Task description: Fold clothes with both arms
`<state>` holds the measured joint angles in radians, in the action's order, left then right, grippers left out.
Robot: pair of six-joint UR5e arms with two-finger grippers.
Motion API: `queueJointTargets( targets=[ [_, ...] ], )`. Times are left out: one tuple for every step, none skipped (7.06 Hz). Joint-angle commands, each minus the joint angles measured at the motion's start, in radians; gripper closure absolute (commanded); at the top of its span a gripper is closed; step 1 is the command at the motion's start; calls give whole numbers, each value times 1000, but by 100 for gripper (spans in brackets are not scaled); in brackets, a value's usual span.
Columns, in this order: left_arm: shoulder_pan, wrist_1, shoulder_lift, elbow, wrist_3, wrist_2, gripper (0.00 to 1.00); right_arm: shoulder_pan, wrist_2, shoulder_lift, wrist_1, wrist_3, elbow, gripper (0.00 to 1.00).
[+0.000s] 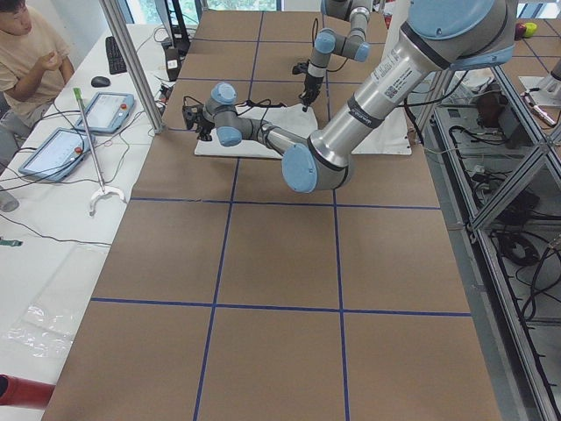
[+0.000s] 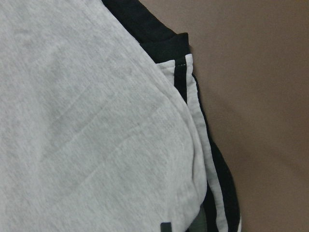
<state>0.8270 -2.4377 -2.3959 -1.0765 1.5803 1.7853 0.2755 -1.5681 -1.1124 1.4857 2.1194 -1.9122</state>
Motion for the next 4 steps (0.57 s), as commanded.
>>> queueJointTargets(
  targets=[
    [0, 3, 43, -81, 38, 2, 65, -4, 6, -3, 1, 4, 4, 100],
    [0, 2, 44, -85, 50, 29, 65, -4, 10, -6, 1, 1, 10, 47],
    [0, 2, 46, -86, 52, 42, 65, -4, 11, -4, 1, 1, 16, 30],
    [0, 2, 50, -86, 52, 42, 65, -5, 10, -4, 1, -1, 25, 30]
  ],
)
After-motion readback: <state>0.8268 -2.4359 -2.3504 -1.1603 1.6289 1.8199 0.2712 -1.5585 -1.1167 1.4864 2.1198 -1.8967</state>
